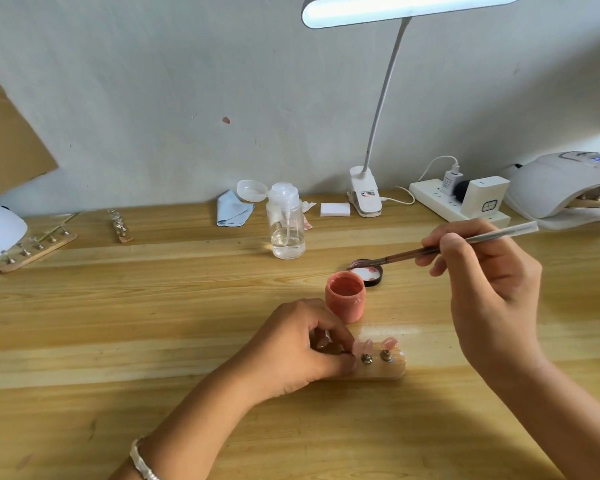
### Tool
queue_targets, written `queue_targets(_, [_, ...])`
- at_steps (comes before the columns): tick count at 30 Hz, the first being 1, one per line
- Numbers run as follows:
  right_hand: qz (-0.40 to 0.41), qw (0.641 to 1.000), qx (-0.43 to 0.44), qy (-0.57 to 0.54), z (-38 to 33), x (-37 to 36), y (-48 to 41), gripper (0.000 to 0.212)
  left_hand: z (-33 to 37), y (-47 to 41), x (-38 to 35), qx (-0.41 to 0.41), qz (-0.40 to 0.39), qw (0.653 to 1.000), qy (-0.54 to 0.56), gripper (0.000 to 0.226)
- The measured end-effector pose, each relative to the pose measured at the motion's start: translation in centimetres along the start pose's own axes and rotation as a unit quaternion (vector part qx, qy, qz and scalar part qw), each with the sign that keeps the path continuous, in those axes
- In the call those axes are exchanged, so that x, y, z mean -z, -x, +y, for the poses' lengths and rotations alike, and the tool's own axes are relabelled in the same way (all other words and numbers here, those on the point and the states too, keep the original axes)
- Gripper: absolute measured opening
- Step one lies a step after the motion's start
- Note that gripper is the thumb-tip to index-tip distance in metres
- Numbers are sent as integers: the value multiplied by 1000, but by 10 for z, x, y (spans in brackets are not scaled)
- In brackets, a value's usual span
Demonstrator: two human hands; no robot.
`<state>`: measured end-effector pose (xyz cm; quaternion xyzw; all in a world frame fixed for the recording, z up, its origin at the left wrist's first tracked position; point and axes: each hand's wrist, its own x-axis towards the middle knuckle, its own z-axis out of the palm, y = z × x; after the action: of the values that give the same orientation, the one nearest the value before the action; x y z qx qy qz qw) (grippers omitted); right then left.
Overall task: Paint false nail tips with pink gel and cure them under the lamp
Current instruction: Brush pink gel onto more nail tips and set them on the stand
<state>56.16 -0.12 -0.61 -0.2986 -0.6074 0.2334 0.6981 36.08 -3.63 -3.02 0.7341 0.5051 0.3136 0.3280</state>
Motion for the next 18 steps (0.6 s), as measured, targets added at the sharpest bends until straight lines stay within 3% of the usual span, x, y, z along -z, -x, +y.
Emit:
queue_targets(8, [-22, 999, -10, 46, -1, -1, 2, 16, 0, 0, 4, 16, -6, 1000, -19, 26])
queue_targets(18, [-150, 970, -24, 189, 6, -4, 9, 17, 5, 4, 19, 52, -60, 996, -30, 23])
